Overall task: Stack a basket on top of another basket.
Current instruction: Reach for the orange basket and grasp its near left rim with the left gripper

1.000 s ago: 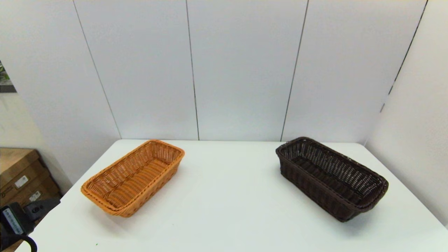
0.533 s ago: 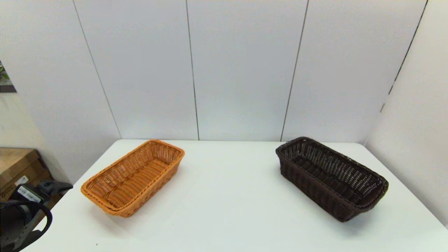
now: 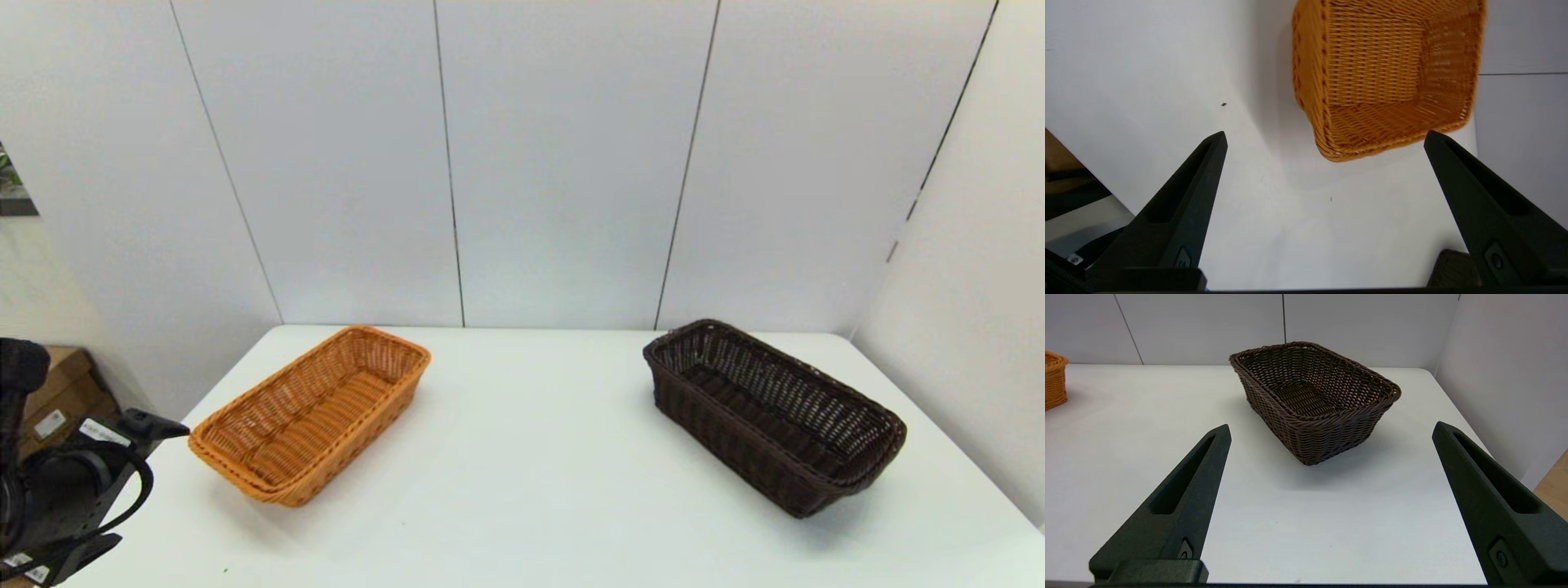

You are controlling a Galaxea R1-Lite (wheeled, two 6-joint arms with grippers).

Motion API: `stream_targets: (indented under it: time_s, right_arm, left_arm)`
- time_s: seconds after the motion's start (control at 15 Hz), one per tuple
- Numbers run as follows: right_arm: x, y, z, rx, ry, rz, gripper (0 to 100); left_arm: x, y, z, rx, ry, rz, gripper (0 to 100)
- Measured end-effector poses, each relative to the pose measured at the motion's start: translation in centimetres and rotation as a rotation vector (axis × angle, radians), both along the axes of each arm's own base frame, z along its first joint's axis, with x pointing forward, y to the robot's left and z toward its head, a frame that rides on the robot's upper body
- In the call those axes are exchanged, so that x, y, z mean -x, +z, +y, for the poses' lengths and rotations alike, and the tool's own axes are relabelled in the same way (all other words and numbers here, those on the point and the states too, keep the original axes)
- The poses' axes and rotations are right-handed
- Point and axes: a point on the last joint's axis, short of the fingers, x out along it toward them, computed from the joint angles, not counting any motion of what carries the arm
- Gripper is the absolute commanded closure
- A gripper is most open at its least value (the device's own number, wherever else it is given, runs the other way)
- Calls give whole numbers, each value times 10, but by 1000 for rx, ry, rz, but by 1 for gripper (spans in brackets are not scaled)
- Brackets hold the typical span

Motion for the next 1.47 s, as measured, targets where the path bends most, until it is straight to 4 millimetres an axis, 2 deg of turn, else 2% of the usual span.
stream_targets:
  time_s: [0.6,1.2,1.47]
  right_arm:
    - [0,0,0,0,0,0,0]
    - [0,0,0,0,0,0,0]
    - [0,0,0,0,0,0,0]
  left_arm:
    - [-67,-56,18,9,58,179,0]
    - [-105,-81,17,16,32,261,0]
    - [-113,-87,11,37,-1,271,0]
